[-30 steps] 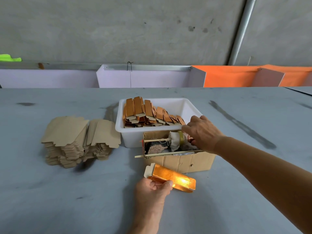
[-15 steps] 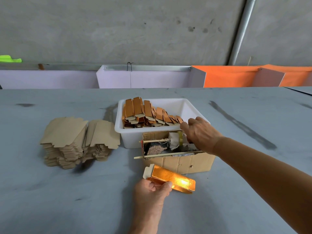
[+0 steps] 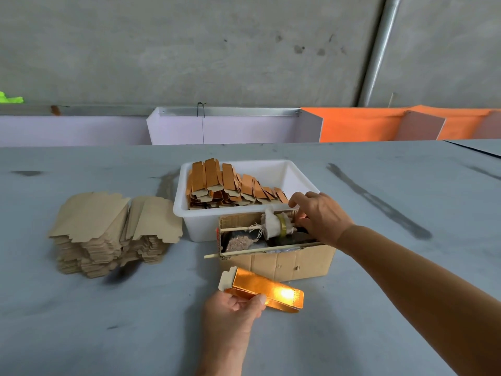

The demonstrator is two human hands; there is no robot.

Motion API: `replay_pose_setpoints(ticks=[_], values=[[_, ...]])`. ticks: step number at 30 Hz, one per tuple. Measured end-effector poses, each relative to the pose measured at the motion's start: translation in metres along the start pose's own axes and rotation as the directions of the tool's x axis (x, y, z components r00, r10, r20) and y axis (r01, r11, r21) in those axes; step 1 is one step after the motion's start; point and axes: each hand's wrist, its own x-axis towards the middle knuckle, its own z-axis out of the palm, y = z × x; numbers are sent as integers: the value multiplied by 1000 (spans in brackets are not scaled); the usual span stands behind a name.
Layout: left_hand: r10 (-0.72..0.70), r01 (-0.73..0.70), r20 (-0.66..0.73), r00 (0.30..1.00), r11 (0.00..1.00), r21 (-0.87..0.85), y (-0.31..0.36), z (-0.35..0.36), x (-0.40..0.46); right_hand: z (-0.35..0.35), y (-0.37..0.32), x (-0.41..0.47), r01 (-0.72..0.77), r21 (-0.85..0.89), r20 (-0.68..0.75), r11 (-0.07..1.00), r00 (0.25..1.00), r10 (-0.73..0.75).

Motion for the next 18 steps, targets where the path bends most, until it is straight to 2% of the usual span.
replay_pose_setpoints(ticks=[7,10,14,18], values=[[-1,1,12,1000,1000,-5,2,0,0,-2,1,-4,-53,69,3,996,999,53],[-13,13,10,1000,1000,-16,2,0,0,0,2,-6,-48,12,4,999,999,48],[-25,25,4,1000,1000,-17,2,1,0,3,3,-6,34,-90,26,995,999,-32],[-43,43,11,999,999,12,0,-1,1,3,2,-4,30,-115,16,993,999,-29]])
